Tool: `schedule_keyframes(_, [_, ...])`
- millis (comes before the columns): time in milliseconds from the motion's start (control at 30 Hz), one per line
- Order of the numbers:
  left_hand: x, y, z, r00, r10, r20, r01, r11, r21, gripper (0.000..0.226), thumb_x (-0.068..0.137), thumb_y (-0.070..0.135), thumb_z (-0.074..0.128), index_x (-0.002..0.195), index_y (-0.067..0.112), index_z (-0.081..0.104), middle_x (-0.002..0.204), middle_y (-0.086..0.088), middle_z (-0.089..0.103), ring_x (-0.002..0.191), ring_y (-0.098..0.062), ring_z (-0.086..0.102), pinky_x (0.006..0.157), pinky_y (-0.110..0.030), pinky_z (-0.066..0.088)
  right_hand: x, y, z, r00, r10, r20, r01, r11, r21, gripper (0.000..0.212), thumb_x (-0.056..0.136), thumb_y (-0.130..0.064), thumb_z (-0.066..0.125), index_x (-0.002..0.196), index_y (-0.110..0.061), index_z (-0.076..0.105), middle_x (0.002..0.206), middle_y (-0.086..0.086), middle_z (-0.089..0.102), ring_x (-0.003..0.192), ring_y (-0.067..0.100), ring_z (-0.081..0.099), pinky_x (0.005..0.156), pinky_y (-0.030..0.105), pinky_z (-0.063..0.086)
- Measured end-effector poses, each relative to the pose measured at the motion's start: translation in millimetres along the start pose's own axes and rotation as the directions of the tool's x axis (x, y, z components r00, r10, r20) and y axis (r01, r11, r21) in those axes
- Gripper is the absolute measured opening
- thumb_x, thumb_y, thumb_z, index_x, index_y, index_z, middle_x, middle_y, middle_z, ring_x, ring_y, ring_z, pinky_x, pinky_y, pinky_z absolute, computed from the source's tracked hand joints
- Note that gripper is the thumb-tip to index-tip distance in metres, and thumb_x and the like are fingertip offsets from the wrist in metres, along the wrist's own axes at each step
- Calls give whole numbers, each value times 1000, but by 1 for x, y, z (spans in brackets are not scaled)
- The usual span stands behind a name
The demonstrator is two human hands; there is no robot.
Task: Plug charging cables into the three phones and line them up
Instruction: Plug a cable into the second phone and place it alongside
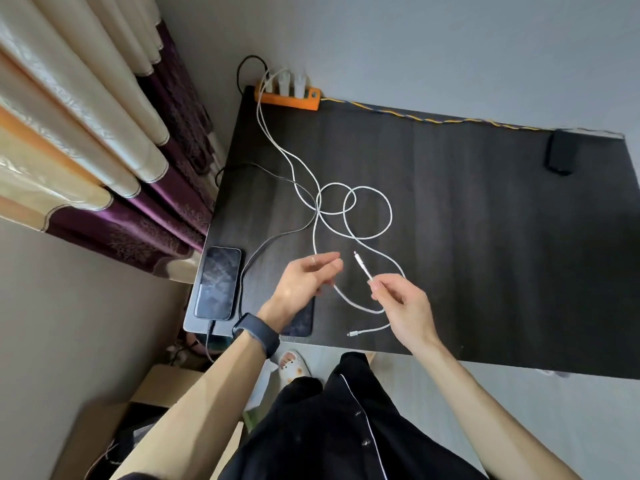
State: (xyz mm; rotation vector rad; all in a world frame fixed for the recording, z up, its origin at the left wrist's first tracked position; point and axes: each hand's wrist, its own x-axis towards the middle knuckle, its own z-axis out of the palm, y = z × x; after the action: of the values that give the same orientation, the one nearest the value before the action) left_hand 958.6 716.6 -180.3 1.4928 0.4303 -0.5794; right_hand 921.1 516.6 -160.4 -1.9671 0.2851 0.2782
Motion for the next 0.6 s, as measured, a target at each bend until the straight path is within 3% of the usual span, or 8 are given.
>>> schedule_keyframes(67, [-5,11,8,998,52,45,-52,999,2,23,90,24,70,112,17,74,93,-1,77,66,0,61,64,-14,46,1,7,5,999,13,40,-8,994,-112,11,93,-24,66,86,-30,72,83,-18,71,81,9,64,76,21,49])
schedule_keyframes(167, [-5,7,16,995,101,-24,-101,995,11,17,89,6,68,104,0,75,80,-6,71,57,6,59,57,-7,43,0,13,9,998,10,65,6,968,-249,9,91,-30,65,84,-32,71,81,-21,70,91,16,60,75,25,46])
schedule_keyframes(300, [-5,-6,17,997,60,-48,-57,997,49,10,86,8,70,90,13,77,80,-3,71,65,-5,60,57,-8,43,-1,14,11,995,18,99,8,965,-261,12,93,-35,61,88,-31,71,75,-15,69,89,14,60,76,26,47])
schedule_keyframes(433, [-6,-18,22,998,52,-31,-49,996,76,11,84,14,71,82,22,77,87,-8,76,76,-12,64,79,-29,57,0,16,13,982,69,176,-39,985,-169,18,98,-39,56,93,-32,73,69,-20,64,68,7,59,70,25,48])
schedule_keyframes(500, [-5,-29,21,999,39,-38,-34,990,140,5,82,21,72,84,24,74,94,-4,76,84,-11,67,86,-32,55,-1,23,14,982,92,166,-55,975,-214,19,98,-38,56,91,-31,72,68,-23,63,66,3,56,65,19,43])
schedule_keyframes(600, [0,-57,8,943,30,-332,117,902,415,27,83,35,69,105,20,63,113,-2,63,107,-19,60,95,-29,45,-4,36,18,985,117,126,-74,950,-304,20,98,-37,55,86,-27,68,70,-10,62,65,6,53,64,21,42])
